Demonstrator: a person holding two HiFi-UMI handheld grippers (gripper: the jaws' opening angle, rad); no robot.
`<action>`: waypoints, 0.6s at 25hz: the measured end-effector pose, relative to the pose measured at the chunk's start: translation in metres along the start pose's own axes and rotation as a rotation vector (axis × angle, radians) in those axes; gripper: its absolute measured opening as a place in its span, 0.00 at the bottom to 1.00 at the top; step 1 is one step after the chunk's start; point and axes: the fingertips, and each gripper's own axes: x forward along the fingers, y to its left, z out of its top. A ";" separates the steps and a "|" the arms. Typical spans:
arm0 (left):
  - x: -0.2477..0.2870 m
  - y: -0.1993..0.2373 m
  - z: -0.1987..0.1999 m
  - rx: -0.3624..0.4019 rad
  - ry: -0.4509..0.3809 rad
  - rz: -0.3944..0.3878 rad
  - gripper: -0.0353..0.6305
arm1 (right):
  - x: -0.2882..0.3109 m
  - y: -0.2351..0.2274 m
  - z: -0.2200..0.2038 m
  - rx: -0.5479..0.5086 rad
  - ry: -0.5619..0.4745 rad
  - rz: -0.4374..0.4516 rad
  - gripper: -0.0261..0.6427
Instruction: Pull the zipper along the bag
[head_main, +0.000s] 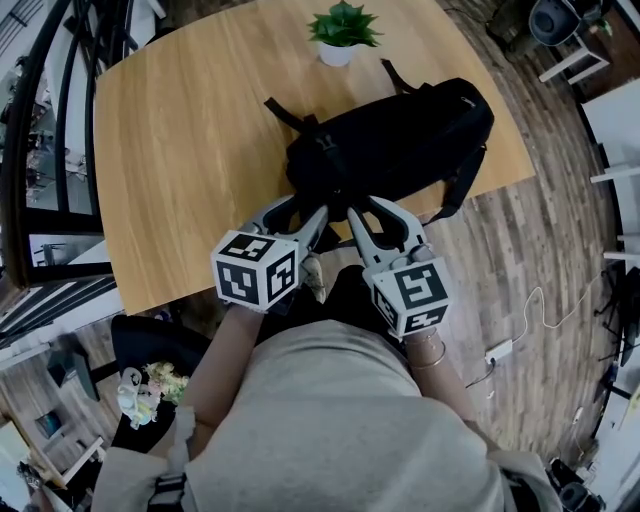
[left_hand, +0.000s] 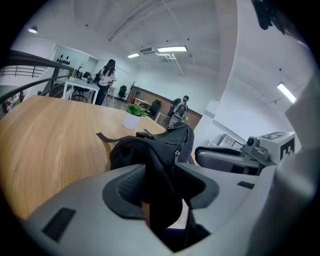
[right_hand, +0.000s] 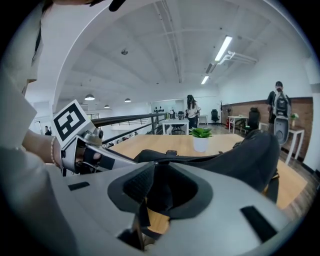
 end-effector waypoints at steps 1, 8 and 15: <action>0.002 0.000 -0.001 0.004 0.005 -0.003 0.32 | 0.001 0.000 -0.001 -0.005 0.002 0.001 0.19; 0.004 -0.005 0.001 -0.017 -0.009 -0.070 0.23 | 0.011 0.017 0.004 -0.097 -0.009 0.059 0.15; 0.002 -0.008 0.007 -0.026 -0.021 -0.121 0.21 | 0.022 0.024 0.008 -0.099 -0.018 0.074 0.15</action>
